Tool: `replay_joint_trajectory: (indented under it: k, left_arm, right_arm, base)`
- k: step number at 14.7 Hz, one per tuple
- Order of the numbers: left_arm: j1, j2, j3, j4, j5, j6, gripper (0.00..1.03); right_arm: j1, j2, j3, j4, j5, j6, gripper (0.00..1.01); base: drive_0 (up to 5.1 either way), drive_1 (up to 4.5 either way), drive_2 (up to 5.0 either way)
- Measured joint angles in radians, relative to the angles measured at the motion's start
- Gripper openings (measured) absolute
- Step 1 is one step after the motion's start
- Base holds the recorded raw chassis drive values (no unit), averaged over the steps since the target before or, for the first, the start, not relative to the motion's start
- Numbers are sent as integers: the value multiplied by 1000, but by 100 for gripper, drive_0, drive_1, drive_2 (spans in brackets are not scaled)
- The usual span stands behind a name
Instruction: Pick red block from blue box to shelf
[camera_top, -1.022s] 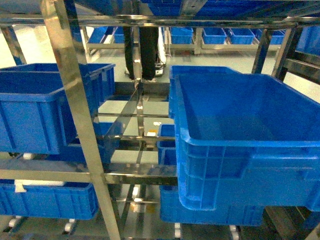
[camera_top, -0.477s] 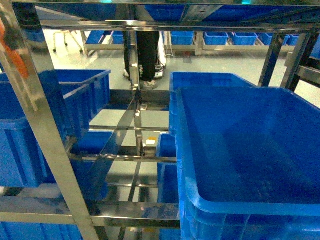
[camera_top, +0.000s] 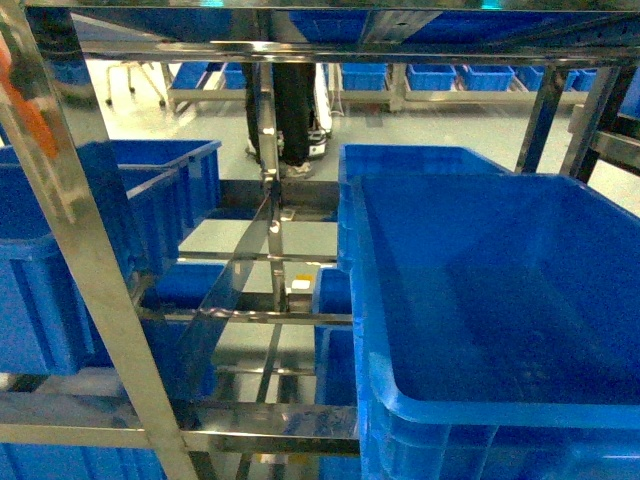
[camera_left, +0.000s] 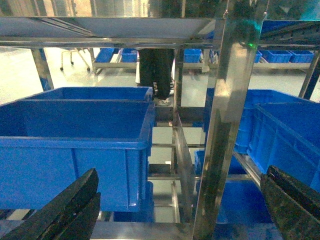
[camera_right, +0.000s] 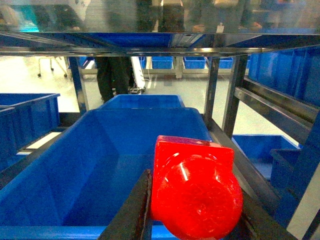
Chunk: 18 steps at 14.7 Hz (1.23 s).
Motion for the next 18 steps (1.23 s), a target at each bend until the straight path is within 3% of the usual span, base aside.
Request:
replay_joint_trajectory:
  k: [18]
  left_arm:
    - [0, 0, 0, 0, 0, 0, 98]
  right_arm:
    - [0, 0, 0, 0, 0, 0, 29]
  base:
    - [0, 0, 0]
